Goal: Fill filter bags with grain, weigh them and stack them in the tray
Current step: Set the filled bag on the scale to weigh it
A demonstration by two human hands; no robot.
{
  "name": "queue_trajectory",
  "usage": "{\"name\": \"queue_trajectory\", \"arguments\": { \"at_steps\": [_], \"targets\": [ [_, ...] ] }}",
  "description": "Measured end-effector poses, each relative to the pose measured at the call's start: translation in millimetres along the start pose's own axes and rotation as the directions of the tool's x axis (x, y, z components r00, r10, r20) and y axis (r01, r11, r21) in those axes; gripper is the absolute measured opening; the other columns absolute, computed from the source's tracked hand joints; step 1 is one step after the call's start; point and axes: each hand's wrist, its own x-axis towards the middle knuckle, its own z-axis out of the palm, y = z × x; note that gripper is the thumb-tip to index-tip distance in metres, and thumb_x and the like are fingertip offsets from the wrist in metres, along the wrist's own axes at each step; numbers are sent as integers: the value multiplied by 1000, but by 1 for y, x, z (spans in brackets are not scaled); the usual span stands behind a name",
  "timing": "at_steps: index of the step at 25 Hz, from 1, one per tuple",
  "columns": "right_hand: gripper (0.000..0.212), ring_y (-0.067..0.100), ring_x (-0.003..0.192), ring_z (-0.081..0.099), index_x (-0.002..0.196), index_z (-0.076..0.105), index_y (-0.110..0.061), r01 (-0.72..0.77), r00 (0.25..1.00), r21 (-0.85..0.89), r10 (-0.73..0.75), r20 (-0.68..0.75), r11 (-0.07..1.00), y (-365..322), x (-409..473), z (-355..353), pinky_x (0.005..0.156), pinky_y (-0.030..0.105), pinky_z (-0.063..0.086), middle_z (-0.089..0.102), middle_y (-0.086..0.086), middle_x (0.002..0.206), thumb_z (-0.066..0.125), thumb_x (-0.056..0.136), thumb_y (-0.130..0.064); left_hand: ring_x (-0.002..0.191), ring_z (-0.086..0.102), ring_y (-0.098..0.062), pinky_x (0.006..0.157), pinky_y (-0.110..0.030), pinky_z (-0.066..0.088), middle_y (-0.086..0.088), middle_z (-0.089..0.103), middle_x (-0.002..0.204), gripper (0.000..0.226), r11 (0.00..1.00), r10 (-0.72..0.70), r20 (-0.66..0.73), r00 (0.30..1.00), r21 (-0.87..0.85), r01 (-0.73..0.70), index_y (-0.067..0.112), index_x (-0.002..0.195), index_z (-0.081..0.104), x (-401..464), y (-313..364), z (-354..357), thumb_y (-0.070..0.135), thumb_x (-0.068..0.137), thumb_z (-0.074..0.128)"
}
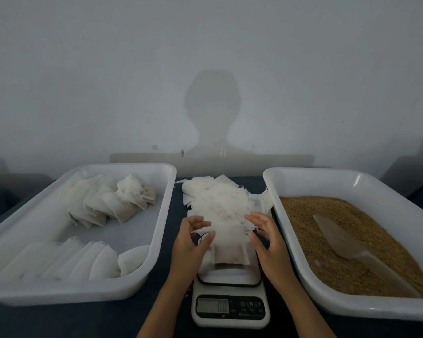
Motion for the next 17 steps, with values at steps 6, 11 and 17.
{"name": "queue_trajectory", "arguments": {
  "at_steps": [6, 11, 17],
  "targets": [
    [31, 1, 119, 53, 118, 55, -25, -8, 999, -17, 7, -51, 1000, 2, -2, -3, 100, 22, 42, 61, -12, 122, 52, 94, -4, 98, 63, -7, 86, -25, 51, 5, 65, 105, 28, 999, -25, -100, 995, -43, 20, 22, 106, 54, 1, -6, -7, 7, 86, 66],
    [32, 2, 114, 56, 114, 55, -24, -16, 997, 2, 16, -78, 1000, 1, -3, -5, 94, 13, 42, 63, -7, 118, 49, 95, 0, 94, 63, -4, 86, -23, 50, 4, 65, 104, 26, 998, -41, -113, 993, -51, 36, 20, 106, 55, 2, -9, -7, 8, 85, 66],
    [28, -1, 110, 57, 116, 56, -16, -26, 998, -21, 24, -64, 999, 2, -3, -2, 91, 9, 42, 64, -6, 115, 49, 95, 1, 93, 63, -4, 81, -22, 51, 6, 65, 102, 26, 998, -46, -102, 994, -41, 41, 23, 102, 55, 1, -9, -6, 8, 85, 66]
  ]
}}
